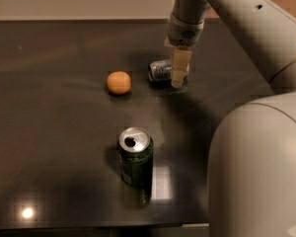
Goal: Place 7up can upright
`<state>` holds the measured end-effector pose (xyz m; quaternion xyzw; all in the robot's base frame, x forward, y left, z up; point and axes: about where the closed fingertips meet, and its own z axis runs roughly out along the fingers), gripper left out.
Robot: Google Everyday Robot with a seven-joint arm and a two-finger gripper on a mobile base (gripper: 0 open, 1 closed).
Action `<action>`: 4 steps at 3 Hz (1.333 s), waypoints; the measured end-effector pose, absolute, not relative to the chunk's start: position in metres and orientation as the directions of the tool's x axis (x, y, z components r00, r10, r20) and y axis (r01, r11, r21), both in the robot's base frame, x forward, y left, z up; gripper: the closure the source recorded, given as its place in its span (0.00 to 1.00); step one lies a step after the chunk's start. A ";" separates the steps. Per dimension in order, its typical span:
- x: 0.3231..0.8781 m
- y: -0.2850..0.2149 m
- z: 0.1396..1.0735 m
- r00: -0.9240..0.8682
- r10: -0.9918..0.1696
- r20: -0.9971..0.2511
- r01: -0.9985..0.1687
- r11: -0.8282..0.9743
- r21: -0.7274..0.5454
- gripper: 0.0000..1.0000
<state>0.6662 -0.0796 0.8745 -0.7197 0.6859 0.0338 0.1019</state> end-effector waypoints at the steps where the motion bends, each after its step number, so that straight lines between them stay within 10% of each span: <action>1: 0.658 -0.107 0.861 0.067 -0.985 -0.158 -0.996 -0.056 -0.075 0.00; 4: 0.654 -0.144 0.841 0.085 -0.989 -0.119 -0.996 -0.079 -0.052 0.00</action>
Offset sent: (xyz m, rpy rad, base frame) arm -0.0308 -0.0813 -0.0386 -0.1184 0.1230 0.0478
